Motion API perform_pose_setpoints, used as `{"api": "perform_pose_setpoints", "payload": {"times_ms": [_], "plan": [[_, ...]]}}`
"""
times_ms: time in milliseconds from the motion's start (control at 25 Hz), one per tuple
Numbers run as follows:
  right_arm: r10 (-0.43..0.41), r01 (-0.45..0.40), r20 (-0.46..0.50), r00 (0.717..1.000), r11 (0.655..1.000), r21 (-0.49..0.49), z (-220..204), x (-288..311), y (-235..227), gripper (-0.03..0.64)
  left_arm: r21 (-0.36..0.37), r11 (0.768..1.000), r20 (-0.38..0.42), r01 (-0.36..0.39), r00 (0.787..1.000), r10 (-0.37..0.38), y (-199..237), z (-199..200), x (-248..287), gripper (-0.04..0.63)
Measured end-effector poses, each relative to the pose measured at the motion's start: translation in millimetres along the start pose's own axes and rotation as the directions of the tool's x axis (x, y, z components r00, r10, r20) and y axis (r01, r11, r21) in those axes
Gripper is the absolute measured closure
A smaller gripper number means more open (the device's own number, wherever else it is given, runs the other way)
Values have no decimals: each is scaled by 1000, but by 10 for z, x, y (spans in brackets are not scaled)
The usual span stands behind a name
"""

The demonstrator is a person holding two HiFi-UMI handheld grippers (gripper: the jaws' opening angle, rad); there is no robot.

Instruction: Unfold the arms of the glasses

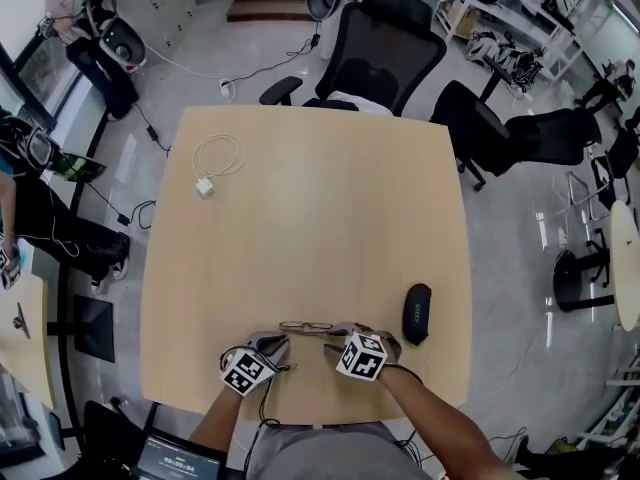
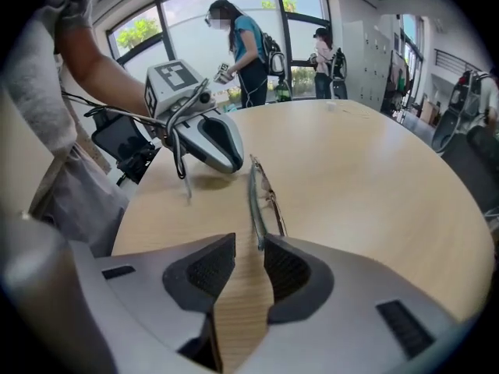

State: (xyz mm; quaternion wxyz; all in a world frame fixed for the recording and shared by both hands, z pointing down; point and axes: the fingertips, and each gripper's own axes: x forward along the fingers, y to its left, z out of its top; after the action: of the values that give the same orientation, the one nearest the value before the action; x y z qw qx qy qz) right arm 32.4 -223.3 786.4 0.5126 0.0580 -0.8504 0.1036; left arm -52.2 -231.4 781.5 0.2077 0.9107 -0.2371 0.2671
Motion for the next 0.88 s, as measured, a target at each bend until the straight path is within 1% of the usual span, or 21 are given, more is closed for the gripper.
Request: {"api": "perform_pose_setpoints", "payload": {"times_ms": [80,160,240,320,400,440,480,560,600,640,680,760,880], "plan": [[21,-22,-12,1000,999,-25,27,30,86,507,-5,1000,3,11,1000,-11,-4,25,12,588],[38,-39,-32,999,998,-51,51,74,180,457,-15,1000,6,20,1000,-20,-21,38,26,588],[65,-69,-47,997,995,-75,66,116,289,425,-3,1000,7,25,1000,-25,-71,81,42,588],[95,-100,-54,994,990,-95,73,148,393,409,50,998,0,31,1000,-31,-174,152,75,588],[123,-129,-59,991,986,-108,81,171,487,399,150,988,-40,48,998,-42,-324,192,142,588],[137,-143,-61,989,983,-115,89,175,533,395,216,974,-77,64,996,-48,-410,195,185,588],[149,-156,-61,987,980,-122,98,175,577,390,288,954,-127,87,991,-52,-495,180,233,588],[167,-174,-61,984,975,-135,109,167,646,383,416,897,-233,146,971,-50,-647,118,334,588],[172,-179,-64,983,974,-139,99,163,667,381,457,872,-274,177,960,-51,-709,90,382,587],[174,-182,-70,982,973,-141,76,160,681,379,480,854,-305,202,951,-53,-756,68,424,586],[175,-185,-79,981,972,-142,45,158,688,375,492,842,-328,221,943,-56,-786,53,456,584],[178,-189,-86,980,972,-139,0,154,695,370,499,828,-373,257,926,-63,-817,13,492,584],[181,-189,-76,981,974,-125,-22,134,687,368,491,809,-458,323,886,-75,-846,-97,520,584]]}}
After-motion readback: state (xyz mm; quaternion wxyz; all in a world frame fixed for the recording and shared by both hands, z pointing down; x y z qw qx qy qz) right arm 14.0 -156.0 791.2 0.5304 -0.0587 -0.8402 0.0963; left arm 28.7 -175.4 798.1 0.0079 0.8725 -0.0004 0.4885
